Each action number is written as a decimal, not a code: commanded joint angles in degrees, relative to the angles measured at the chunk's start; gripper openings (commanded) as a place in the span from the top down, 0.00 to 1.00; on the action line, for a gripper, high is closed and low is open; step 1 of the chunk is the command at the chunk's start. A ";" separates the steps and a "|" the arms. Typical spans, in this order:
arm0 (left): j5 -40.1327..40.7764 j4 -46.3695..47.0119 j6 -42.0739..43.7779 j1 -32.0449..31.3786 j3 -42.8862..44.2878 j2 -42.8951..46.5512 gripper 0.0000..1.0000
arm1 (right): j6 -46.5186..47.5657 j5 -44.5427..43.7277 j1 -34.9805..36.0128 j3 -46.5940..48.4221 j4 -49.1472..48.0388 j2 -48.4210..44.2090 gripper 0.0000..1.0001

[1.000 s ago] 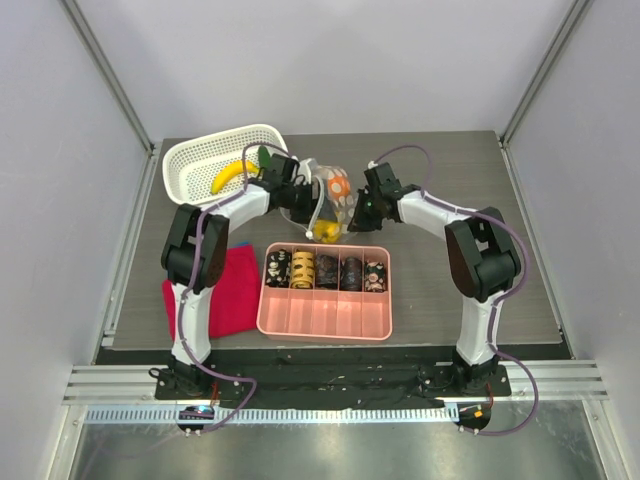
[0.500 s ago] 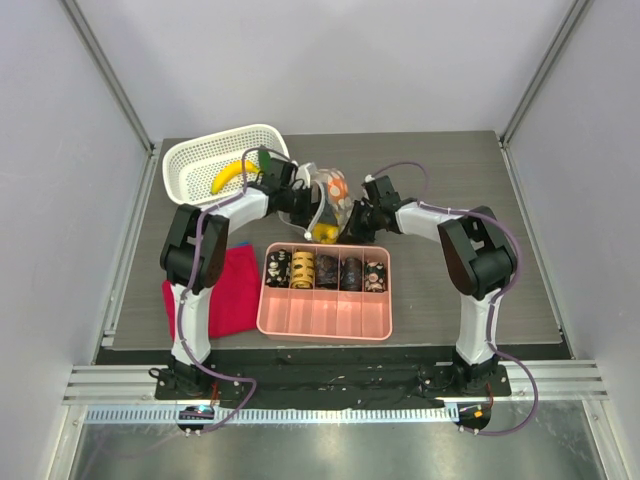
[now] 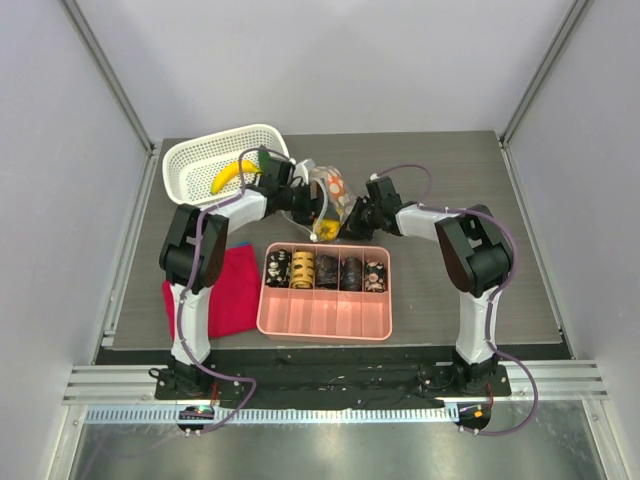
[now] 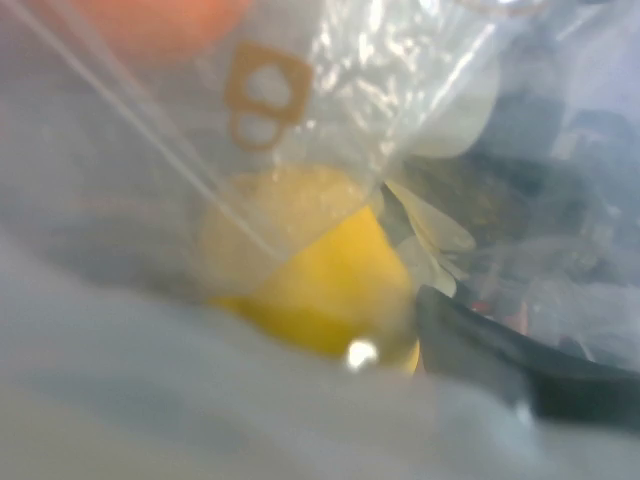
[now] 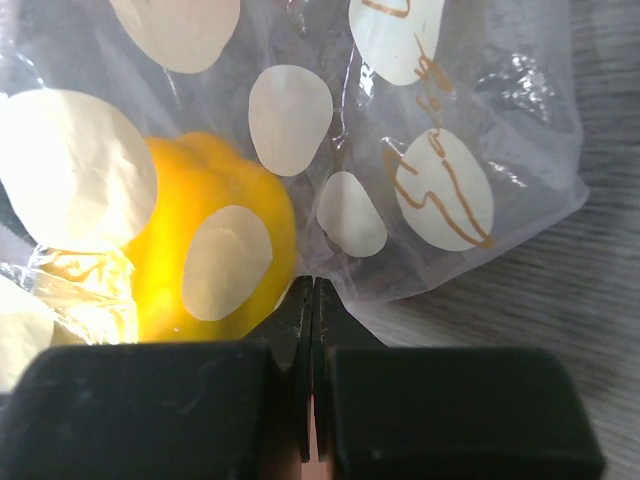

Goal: Open the zip-top bag and remove the fake food

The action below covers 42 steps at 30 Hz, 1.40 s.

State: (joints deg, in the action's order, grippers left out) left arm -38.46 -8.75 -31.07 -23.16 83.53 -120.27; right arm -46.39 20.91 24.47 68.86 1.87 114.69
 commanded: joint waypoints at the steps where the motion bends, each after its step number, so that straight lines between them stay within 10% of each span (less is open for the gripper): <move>1: -7.42 6.20 -4.26 -2.07 -0.82 -1.11 0.20 | -1.95 2.21 0.58 2.15 -9.25 -0.26 0.99; 7: -8.48 10.06 -6.37 -2.59 -0.91 -1.99 0.18 | -2.39 2.56 0.75 2.95 -9.60 0.62 0.99; 11: -4.79 10.25 -6.38 -2.68 -1.61 -0.59 0.57 | -0.72 0.90 0.84 2.51 -8.11 -0.61 0.98; 20: -0.40 8.93 -5.14 -2.07 -1.52 5.21 1.00 | 2.36 -3.41 -1.00 -1.00 -5.04 -4.30 0.99; 35: 3.56 2.16 -3.29 -1.98 -1.00 13.48 1.00 | 12.46 -10.98 -5.22 -1.10 5.95 -15.81 0.98; 42: 4.00 3.92 -4.96 -1.98 -1.35 13.75 1.00 | 20.02 -13.87 -4.61 1.80 11.66 -25.04 0.50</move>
State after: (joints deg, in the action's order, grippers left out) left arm -34.89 -5.85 -35.16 -25.02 81.93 -109.21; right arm -31.99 10.50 19.25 66.98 10.68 96.64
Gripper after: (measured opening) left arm 0.691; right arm 0.445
